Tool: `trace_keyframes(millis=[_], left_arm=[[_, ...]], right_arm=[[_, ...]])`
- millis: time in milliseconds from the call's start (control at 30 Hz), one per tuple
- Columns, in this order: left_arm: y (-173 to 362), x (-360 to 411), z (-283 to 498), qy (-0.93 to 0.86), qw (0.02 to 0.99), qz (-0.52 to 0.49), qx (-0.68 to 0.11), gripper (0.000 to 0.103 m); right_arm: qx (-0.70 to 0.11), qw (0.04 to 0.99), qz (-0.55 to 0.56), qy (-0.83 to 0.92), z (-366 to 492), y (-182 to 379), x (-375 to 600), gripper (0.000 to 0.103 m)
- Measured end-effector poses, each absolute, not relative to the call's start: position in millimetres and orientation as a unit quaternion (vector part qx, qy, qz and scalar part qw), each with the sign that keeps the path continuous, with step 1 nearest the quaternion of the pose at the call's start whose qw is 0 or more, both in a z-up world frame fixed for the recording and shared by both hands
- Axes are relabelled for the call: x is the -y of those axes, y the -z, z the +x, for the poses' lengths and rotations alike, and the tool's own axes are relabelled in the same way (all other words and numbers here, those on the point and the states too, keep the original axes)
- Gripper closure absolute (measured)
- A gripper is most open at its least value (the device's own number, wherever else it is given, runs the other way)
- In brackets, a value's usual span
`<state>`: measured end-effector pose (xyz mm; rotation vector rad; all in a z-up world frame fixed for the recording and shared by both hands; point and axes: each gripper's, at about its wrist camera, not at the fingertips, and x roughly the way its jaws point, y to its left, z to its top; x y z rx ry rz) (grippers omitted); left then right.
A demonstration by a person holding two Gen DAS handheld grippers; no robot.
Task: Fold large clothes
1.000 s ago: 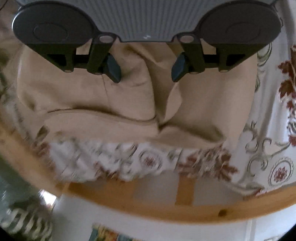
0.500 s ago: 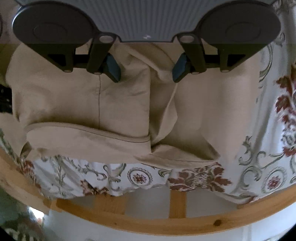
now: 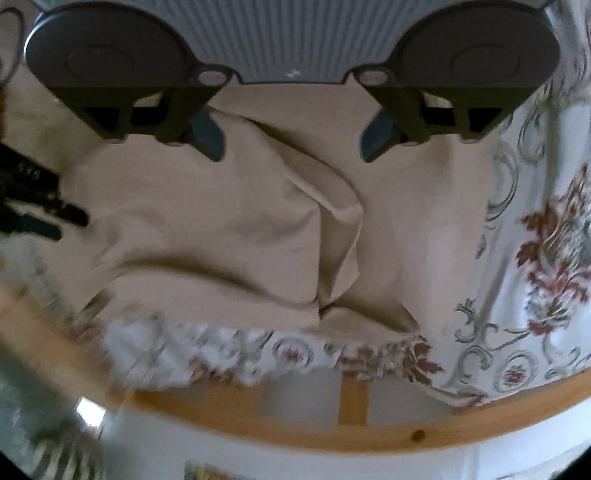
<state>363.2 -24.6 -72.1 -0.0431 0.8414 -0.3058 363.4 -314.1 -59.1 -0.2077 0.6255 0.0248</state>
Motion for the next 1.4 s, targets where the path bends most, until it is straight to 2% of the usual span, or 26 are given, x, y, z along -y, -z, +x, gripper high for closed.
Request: trace_keyframes(millis=[33, 100, 167, 233, 300, 500, 800, 1067, 1167, 1400], left_arm=[[63, 16, 350, 0.148, 0.906, -0.03, -0.395, 0.008], [45, 6, 327, 0.139, 0.911, -0.025, -0.387, 0.007], [28, 0, 303, 0.137, 0.914, -0.014, -0.382, 0.007], [15, -4, 279, 0.139, 0.917, -0.011, -0.374, 0.002], [1, -7, 255, 0.136, 0.92, -0.005, -0.367, 0.001], [-21, -4, 185, 0.129, 0.924, 0.011, -0.361, 0.001], [-27, 16, 100, 0.151, 0.932, 0.063, -0.322, 0.001], [2, 51, 82, 0.201, 0.912, 0.196, -0.299, 0.001], [35, 57, 90, 0.189, 0.895, 0.246, -0.321, 0.001], [94, 70, 109, 0.203, 0.844, 0.327, -0.373, 0.001]], right_arm=[[-0.295, 0.95, -0.098, -0.015, 350, 48, 316, 0.048], [-0.278, 0.955, -0.102, -0.032, 322, 24, 317, 0.026], [-0.276, 0.953, -0.112, -0.051, 291, 3, 317, 0.019], [-0.277, 0.952, -0.114, -0.062, 261, -12, 315, 0.013], [-0.267, 0.954, -0.112, -0.072, 230, -26, 313, 0.003], [-0.238, 0.957, -0.126, -0.107, 145, -59, 300, 0.001], [-0.226, 0.939, -0.19, -0.178, 56, -67, 282, 0.001], [-0.354, 0.907, -0.159, -0.166, 73, -50, 287, 0.001], [-0.395, 0.886, -0.187, -0.157, 86, -37, 276, 0.001], [-0.429, 0.823, -0.307, -0.21, 105, 4, 257, 0.001]])
